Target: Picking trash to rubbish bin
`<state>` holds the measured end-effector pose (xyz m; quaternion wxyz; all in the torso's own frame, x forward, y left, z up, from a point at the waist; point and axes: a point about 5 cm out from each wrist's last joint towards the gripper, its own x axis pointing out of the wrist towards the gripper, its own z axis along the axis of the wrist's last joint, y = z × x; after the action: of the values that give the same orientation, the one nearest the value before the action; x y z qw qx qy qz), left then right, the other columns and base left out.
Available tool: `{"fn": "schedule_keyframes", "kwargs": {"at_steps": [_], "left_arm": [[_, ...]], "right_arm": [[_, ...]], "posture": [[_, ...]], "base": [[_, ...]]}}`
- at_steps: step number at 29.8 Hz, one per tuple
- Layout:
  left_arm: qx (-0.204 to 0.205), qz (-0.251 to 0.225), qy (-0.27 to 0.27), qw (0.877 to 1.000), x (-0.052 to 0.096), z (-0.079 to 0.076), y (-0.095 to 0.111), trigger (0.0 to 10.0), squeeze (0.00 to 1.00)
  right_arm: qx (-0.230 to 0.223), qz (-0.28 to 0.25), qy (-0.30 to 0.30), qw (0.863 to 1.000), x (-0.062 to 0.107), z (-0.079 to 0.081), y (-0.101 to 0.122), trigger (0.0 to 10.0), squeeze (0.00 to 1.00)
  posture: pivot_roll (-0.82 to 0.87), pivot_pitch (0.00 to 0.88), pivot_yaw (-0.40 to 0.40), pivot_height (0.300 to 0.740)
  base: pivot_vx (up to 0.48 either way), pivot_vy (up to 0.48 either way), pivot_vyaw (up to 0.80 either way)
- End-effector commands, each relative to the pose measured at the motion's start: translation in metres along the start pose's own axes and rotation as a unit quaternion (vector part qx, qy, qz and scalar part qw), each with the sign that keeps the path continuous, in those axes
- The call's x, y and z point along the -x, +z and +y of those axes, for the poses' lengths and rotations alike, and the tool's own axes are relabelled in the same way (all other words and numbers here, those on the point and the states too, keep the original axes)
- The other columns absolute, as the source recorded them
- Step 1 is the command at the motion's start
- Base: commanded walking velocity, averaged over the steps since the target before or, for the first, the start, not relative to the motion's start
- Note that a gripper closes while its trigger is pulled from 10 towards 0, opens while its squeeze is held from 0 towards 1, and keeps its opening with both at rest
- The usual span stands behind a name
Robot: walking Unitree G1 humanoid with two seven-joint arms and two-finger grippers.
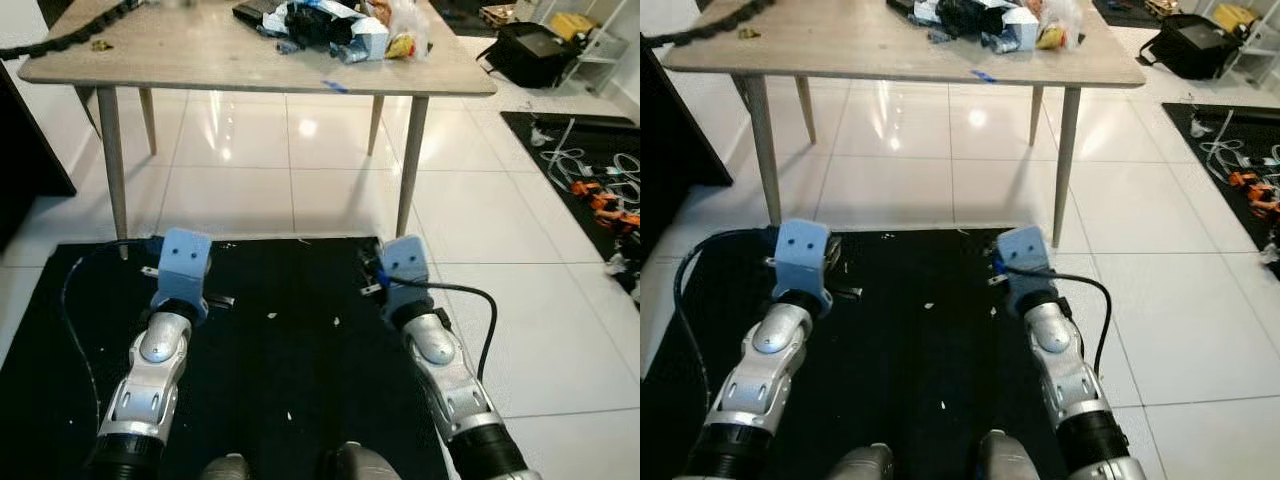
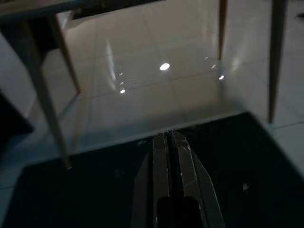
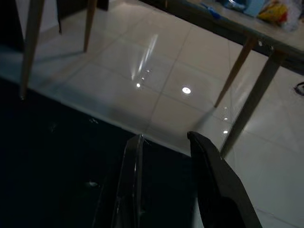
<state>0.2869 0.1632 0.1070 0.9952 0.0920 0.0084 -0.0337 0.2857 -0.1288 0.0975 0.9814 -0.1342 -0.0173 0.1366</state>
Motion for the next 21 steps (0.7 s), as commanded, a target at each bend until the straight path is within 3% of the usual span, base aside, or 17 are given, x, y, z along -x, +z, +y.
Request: {"fn": "schedule_keyframes", "kwargs": {"at_steps": [1,8,14,21], "left_arm": [[0.002,0.002,-0.002,1.0,0.002,-0.004,0.0,10.0,0.0],[0.01,-0.014,0.0,1.0,0.004,-0.005,0.01,10.0,0.0],[0.011,-0.017,-0.004,1.0,0.004,-0.008,0.013,10.0,0.0],[0.014,-0.016,0.007,1.0,0.004,-0.006,0.014,10.0,0.0]], "right_arm": [[0.009,-0.012,0.003,1.0,0.003,0.0,0.009,10.0,0.0],[-0.059,-0.03,-0.07,0.995,0.017,-0.026,0.023,10.0,0.0],[-0.066,-0.021,-0.084,0.994,0.029,-0.025,0.02,10.0,0.0],[-0.057,-0.014,-0.1,0.993,0.031,-0.03,0.016,10.0,0.0]], "posture": [[0.03,0.09,-0.109,0.74],[0.02,0.091,-0.116,0.74],[0.01,0.084,-0.108,0.74],[0.01,0.072,-0.107,0.74]], "base": [[0.296,0.0,0.0],[0.296,0.0,0.0],[0.295,0.0,0.0],[0.295,0.0,0.0]]}}
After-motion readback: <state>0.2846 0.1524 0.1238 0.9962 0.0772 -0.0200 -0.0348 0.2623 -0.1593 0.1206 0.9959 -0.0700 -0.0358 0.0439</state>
